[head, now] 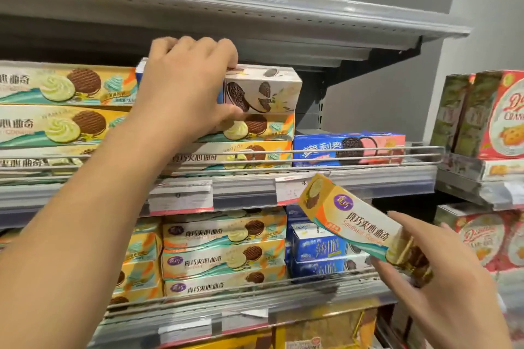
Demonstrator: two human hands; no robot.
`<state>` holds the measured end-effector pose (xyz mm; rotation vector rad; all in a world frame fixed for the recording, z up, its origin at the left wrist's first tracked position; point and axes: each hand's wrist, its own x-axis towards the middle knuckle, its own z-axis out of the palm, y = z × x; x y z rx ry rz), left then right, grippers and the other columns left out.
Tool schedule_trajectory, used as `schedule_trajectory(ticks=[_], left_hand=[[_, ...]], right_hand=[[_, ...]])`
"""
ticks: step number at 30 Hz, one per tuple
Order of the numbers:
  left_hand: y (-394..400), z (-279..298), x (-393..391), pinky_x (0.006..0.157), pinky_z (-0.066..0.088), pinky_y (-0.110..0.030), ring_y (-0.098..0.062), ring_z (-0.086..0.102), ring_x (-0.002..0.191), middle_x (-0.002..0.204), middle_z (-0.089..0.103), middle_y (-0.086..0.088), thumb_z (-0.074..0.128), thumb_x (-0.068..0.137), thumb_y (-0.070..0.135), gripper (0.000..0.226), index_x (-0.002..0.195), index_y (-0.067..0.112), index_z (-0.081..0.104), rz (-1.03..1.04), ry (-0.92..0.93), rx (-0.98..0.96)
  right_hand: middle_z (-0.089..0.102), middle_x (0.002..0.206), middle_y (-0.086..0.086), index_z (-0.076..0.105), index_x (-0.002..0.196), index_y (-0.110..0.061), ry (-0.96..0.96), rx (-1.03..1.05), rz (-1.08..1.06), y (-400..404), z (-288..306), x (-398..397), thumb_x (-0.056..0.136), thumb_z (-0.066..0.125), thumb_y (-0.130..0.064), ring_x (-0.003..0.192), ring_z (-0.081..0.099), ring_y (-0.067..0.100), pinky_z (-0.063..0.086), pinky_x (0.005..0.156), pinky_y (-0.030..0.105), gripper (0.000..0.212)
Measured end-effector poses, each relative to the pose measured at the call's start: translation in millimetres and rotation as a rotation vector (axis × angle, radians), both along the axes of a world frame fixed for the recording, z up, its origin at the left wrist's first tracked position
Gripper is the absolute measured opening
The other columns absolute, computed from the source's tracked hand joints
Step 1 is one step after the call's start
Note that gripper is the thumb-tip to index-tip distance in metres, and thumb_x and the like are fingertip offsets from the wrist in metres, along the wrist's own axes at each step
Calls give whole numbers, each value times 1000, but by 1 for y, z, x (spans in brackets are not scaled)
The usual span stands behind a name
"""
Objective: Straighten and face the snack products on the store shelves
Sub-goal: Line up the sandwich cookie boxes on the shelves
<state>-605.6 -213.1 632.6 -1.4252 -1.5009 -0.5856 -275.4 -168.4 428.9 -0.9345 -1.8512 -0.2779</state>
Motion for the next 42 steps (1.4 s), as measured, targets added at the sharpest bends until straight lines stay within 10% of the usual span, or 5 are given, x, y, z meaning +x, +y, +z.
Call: schedule_trajectory(ticks=[4,9,17,32,42], left_hand=[[-20,-15,-2,82,39,-50,-39,46,105,118,51,-16,87,73,38,69,129,12,56,-77,65,87],[-61,-50,10,71,43,-41,-30,48,101,116,51,-10,72,67,57,69,117,12,58,-212,-63,-19],[-67,-138,-4,110,44,-43,-23,53,132,148,53,1,69,63,78,75,117,30,53,-117,-72,-353],[-64,-174,-11,126,16,-37,-14,36,143,159,35,11,68,71,73,72,125,28,54,-156,-203,-357],[-61,-175,-7,124,14,-40,-15,37,144,156,40,9,71,71,72,68,120,31,50,-170,-218,-322]], right_hand=[[60,112,-14,64,130,-17,30,55,9,0,17,0,77,62,-50,104,57,14,47,97,49,63],[58,102,-10,61,130,-21,106,48,-50,4,35,4,79,84,-32,93,58,20,40,75,25,57],[68,118,4,62,134,-16,24,182,52,10,82,-29,86,79,-34,105,60,27,48,88,42,55],[69,122,3,57,127,-22,-514,347,-12,37,210,-166,83,74,-52,108,58,35,42,86,47,55],[66,132,-2,48,143,-28,-480,247,185,35,208,-197,95,58,-53,116,60,26,48,92,47,55]])
